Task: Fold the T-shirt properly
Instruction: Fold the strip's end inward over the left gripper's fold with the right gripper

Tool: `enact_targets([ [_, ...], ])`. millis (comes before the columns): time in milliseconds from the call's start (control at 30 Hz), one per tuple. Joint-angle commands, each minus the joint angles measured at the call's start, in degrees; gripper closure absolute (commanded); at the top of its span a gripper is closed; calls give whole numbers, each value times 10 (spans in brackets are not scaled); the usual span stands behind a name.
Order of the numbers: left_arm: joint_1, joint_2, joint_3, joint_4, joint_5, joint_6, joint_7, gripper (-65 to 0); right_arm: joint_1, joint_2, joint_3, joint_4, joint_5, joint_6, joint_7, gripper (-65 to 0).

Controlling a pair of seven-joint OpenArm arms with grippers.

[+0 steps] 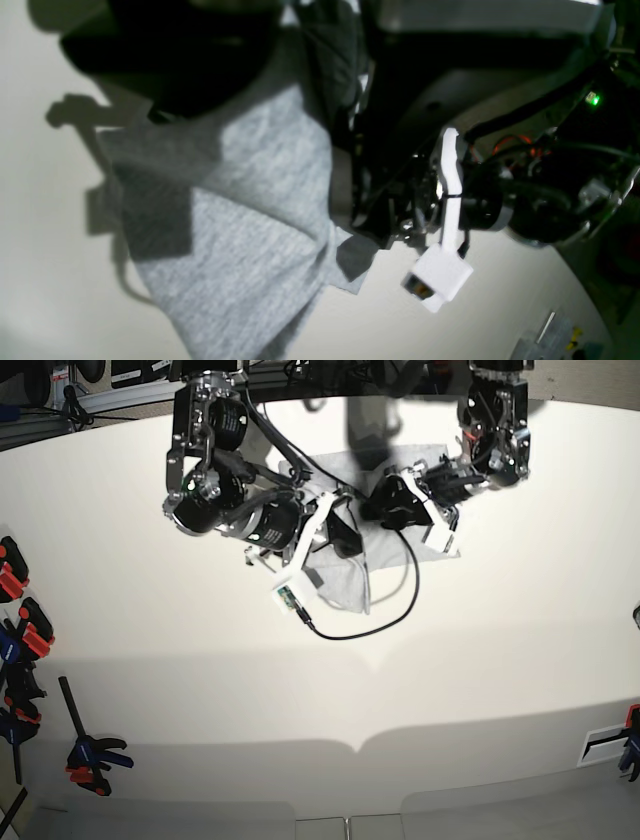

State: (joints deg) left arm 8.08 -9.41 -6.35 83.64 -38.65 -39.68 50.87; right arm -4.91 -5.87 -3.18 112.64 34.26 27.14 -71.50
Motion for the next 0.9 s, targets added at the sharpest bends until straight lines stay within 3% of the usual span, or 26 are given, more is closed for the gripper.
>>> enact_targets([
  [0,-11,-3,0,14,-16,-3,17,-260,7,-3,0,12,6,-2,13,0],
  [100,-23,-3,0,41,-42,-3,65,-260,7,-3,0,12,4,-2,13,0],
  [267,-27,-13,0,82,-43,-3,59,-260,8,-3,0,12,5,-2,13,0],
  [400,-27,-57,0,91,-43,-3,51,-260,8,-3,0,12,6,-2,13,0],
  [500,-27,-108,-4,91,-24,-3,-3,-260,8,-3,0,12,9,-2,19,0],
  [633,-26,-145,-57,91,-21,21,-15,-260,8,-14,-16,12,21,-2,30,0],
  [700,-22,-147,-92,91,-42,32,-7,-260,7,-30,-28,12,13,-1,29,0],
  [867,-21,-148,-130,91,-99,31,37,-260,7,-31,-61,12,-49,-1,30,0],
])
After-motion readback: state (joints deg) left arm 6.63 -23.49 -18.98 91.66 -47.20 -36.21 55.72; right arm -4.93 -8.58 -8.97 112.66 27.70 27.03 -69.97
